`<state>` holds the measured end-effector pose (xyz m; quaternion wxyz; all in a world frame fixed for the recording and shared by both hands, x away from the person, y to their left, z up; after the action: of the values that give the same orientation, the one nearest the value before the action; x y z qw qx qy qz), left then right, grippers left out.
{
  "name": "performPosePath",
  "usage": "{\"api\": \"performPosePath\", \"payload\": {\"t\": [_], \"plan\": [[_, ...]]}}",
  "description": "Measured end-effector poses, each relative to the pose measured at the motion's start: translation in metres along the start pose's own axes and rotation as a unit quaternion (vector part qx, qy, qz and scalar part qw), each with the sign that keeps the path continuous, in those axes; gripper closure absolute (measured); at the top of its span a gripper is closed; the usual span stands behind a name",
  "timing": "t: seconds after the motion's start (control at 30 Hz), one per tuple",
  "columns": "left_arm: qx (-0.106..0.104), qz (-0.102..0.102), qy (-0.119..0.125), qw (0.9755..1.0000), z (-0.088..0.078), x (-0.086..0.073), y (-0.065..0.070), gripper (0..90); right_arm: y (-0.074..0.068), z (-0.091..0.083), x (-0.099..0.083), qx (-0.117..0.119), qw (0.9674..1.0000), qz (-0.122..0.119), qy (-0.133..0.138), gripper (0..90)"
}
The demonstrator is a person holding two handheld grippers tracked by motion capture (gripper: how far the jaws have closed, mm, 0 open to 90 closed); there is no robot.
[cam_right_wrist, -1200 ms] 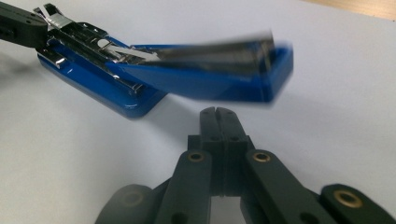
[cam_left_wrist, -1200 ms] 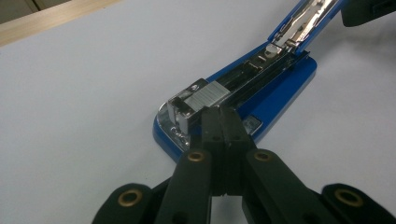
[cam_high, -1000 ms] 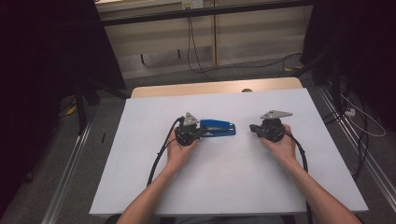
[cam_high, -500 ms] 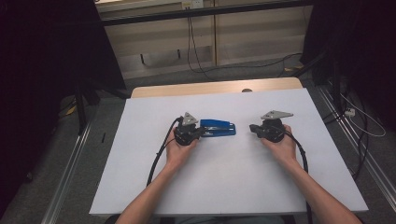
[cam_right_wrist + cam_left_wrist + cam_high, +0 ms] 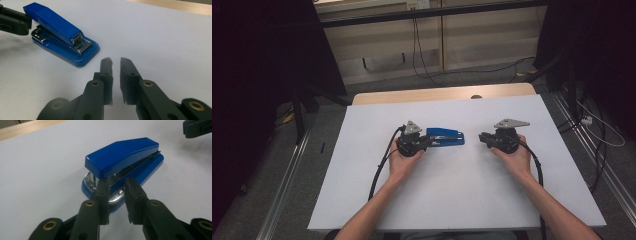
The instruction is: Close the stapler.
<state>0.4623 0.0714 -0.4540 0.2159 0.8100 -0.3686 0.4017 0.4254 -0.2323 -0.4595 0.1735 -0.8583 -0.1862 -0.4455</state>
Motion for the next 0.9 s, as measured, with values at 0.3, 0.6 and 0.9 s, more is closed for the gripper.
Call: {"api": "performPosePath", "payload": {"t": [0.3, 0.6, 0.9], "plan": [[0.010, -0.008, 0.008, 0.9999, -0.005, -0.001, -0.003, 49.7, -0.003, -0.001, 0.002, 0.010, 0.9999, 0.006, 0.010, 62.9], [0.038, -0.007, 0.022, 0.9990, -0.009, 0.002, -0.007, 19.3, -0.004, -0.003, 0.005, -0.007, 0.9996, 0.016, 0.022, 24.8], [0.024, -0.014, 0.032, 0.9991, -0.015, 0.003, -0.006, 3.7, -0.008, -0.004, 0.005, -0.002, 0.9996, 0.019, 0.022, 9.5]]}}
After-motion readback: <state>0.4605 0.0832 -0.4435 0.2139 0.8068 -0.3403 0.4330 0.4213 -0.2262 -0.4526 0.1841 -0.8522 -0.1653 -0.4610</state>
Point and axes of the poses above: each handheld gripper's, and its own axes: z roughly forward along the jaws, x roughly out of its top, y roughly to its right, the point moved 2 cm from there along z, roughly forward along the jaws, and after that the axes turned 1 degree about z, right-handed, at the moved point
